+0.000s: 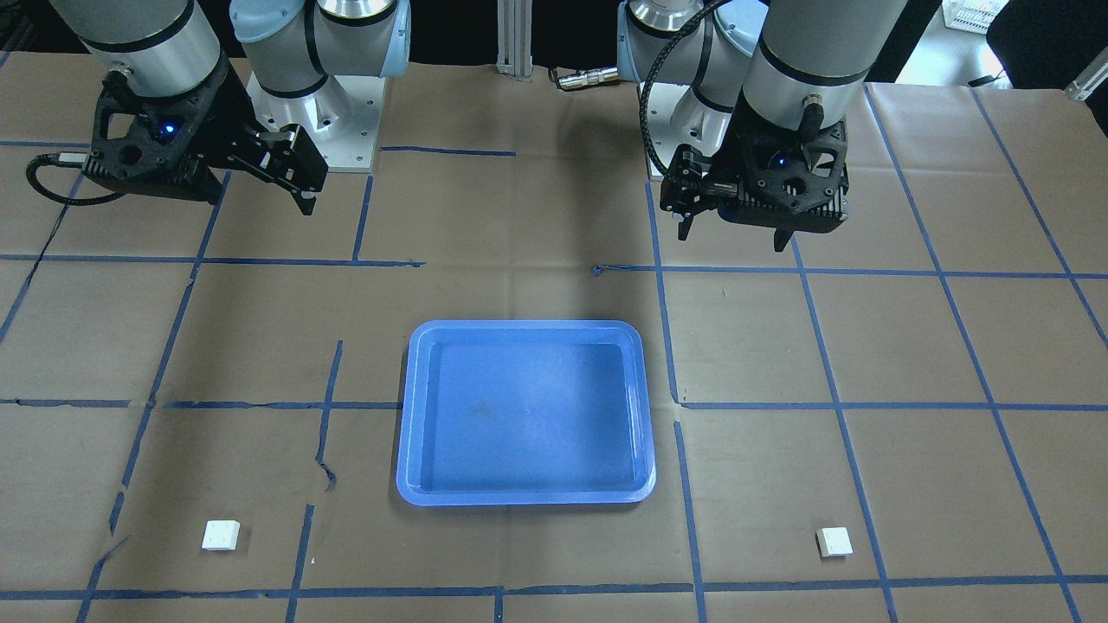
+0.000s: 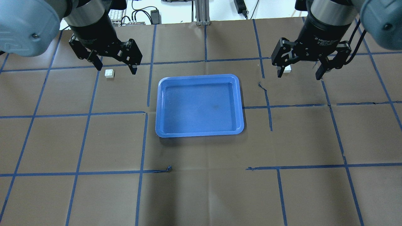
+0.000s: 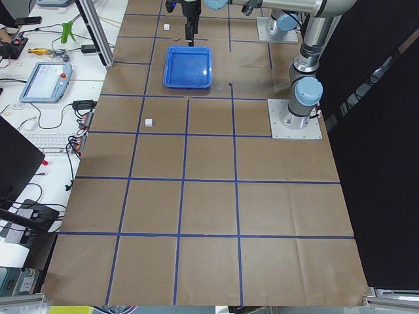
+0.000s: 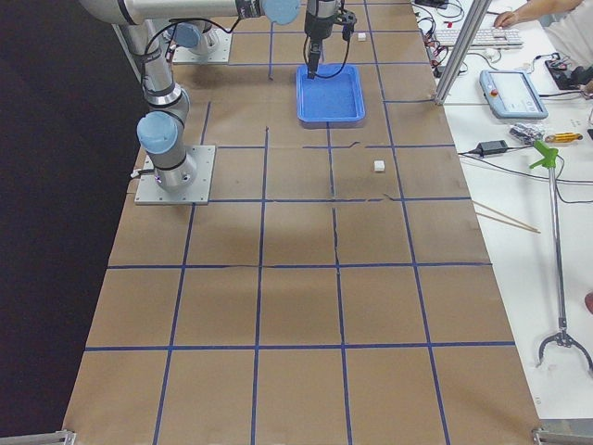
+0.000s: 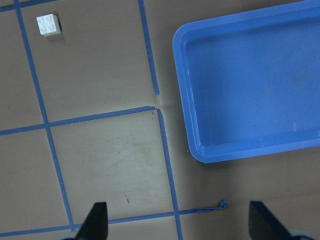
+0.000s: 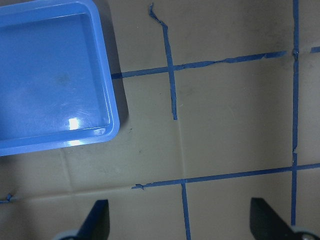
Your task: Assemble white blocks and place on blue tray
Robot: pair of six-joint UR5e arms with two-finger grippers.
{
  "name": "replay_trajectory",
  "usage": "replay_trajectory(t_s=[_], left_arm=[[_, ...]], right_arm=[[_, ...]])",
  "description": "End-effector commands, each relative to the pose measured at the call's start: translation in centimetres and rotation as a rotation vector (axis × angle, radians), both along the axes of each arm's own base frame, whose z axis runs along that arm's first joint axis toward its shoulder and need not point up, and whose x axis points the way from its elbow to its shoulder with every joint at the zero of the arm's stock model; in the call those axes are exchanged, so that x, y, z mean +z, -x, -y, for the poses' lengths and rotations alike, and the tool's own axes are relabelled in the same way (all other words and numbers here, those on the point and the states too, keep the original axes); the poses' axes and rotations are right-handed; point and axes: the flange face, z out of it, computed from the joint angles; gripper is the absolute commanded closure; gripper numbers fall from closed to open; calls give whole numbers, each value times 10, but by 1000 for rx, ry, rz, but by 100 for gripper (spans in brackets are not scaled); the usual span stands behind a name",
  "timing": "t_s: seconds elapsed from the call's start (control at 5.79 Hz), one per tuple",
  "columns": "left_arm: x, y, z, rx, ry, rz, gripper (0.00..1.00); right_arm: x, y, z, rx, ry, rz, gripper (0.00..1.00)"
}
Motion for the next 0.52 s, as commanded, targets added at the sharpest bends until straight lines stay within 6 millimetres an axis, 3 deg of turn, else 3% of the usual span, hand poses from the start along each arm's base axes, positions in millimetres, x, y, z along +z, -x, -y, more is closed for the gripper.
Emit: replay_trajectory(t_s=[0.0,0.35], left_arm=[[3,-1,-7,3,8,5,1],[16,-4,-16,-2,29,2,1]], right_arm=[[0,0,0,1,-2,0,0],[0,0,0,-3,-3,0,0]])
